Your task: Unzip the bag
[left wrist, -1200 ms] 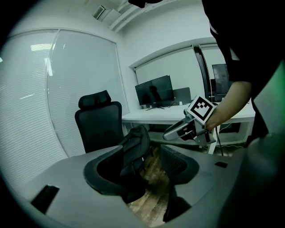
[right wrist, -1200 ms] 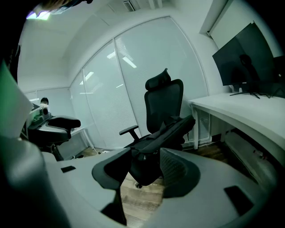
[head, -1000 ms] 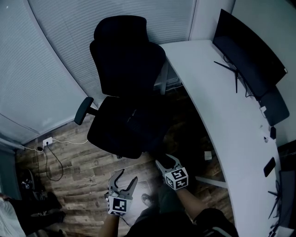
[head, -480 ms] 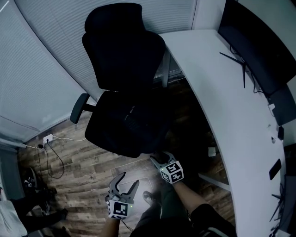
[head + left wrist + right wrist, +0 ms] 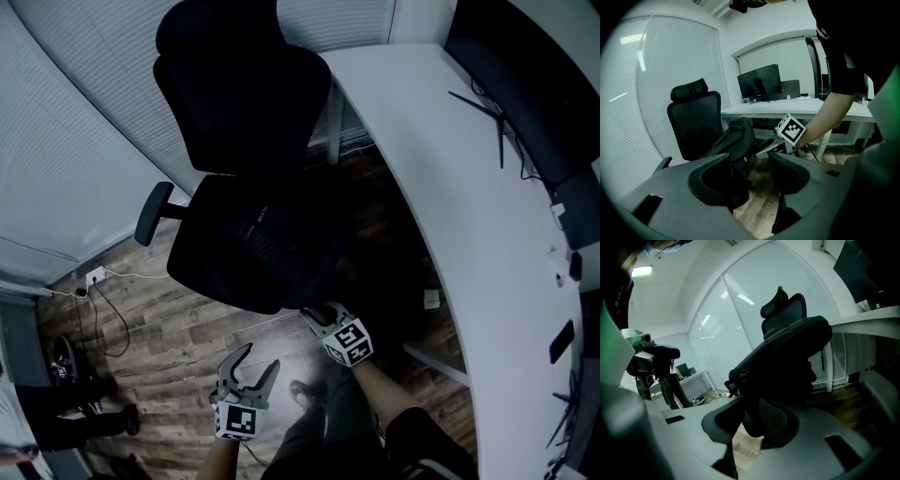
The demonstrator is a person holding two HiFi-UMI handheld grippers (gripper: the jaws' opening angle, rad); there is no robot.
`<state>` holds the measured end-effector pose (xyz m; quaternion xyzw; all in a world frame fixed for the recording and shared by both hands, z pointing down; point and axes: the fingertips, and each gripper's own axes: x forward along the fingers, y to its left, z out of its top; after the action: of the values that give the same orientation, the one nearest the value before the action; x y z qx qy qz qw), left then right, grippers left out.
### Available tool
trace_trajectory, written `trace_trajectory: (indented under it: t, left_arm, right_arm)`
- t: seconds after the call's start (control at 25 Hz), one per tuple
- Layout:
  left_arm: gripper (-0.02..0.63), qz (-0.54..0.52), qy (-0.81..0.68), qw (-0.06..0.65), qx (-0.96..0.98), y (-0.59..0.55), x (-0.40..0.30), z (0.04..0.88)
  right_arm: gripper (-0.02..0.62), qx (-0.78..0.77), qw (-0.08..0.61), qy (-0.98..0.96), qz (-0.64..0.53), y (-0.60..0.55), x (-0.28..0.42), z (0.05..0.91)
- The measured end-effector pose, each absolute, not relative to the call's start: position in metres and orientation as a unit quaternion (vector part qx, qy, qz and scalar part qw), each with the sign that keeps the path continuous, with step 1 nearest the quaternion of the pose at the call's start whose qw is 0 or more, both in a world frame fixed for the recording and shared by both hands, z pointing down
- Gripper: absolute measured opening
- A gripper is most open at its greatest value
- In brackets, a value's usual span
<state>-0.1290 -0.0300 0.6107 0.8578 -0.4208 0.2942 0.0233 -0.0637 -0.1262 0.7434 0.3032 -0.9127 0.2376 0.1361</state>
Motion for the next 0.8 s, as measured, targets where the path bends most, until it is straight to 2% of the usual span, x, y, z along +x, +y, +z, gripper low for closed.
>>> trace_trajectory:
  t: [0.08,0.12,0.28,0.56,0.8]
  left_arm:
    - [0.258,0.299,-0.421,0.026,0.856,-0.031,-0.131,0.615]
    - [0.258,0.304,-0.422,0.028,0.854,-0.031,-0.132,0.618]
    - [0.258,0.308,-0.42,0.038,0.853,-0.034,-0.13,0.631]
    - [0.258,0.322,-0.406,0.039,0.854,-0.052,-0.118,0.644]
    - [0.258,0.343,-0.398,0.028,0.851,-0.075,-0.102,0.657]
  right_arm:
    - [0.07,0.284,0.135,-0.919,0.235,-0.121,-0.065,0.741]
    - [0.061,0.275,0.135,-0.922,0.238,-0.118,-0.065,0.74]
    - [0.054,0.244,0.11,-0.923,0.277,-0.108,-0.061,0.733]
    - [0.049,0.208,0.008,-0.903,0.377,-0.101,-0.047,0.704]
    - [0.048,0.17,-0.051,-0.884,0.433,-0.105,-0.043,0.692]
